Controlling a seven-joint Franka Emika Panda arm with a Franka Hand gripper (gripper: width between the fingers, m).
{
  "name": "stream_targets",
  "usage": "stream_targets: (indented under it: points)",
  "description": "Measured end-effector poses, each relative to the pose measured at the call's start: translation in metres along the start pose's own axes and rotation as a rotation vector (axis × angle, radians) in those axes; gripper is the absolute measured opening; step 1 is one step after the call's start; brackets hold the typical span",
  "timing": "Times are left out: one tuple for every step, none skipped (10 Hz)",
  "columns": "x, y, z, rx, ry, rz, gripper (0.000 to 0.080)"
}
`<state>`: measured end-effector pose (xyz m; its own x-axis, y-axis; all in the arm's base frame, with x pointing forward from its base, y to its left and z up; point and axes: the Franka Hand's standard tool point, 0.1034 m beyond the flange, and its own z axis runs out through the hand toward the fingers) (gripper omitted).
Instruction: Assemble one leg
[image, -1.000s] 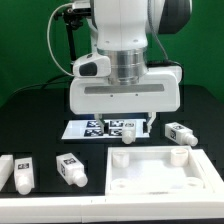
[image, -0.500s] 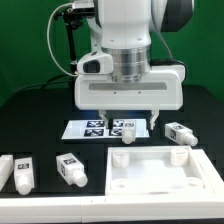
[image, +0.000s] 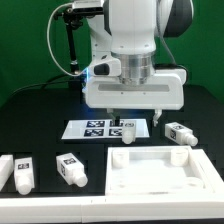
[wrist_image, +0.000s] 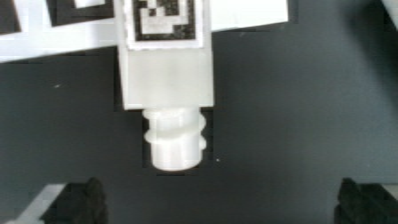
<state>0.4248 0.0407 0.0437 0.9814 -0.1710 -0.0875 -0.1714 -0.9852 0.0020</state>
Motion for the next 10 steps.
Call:
stream_targets:
  points:
    - [0.000,-0.005,-0.001,-0.004,0.018,-0.001,0.0649]
    - [-0.009,-0.032,-0.003,-0.007,0.049,-0.051,0.0649]
    - [-0.022,-0.069,-0.008,-0.019,0.064,-0.126,0.0649]
    - [-0.031,-0.096,-0.010,-0.021,0.073,-0.207,0.0649]
    - [-0.035,-0.107,-0.010,-0.019,0.074,-0.235,0.0649]
    - [-0.034,-0.105,-0.009,-0.020,0.073,-0.231,0.0649]
    - [-0.034,-0.103,-0.009,-0.021,0.073,-0.228,0.0649]
    - [-0.034,-0.104,-0.009,-0.021,0.072,-0.229,0.0649]
    - [-0.035,-0.105,-0.006,-0.023,0.073,-0.230,0.0649]
    - [-0.039,-0.114,0.010,-0.024,0.084,-0.250,0.0649]
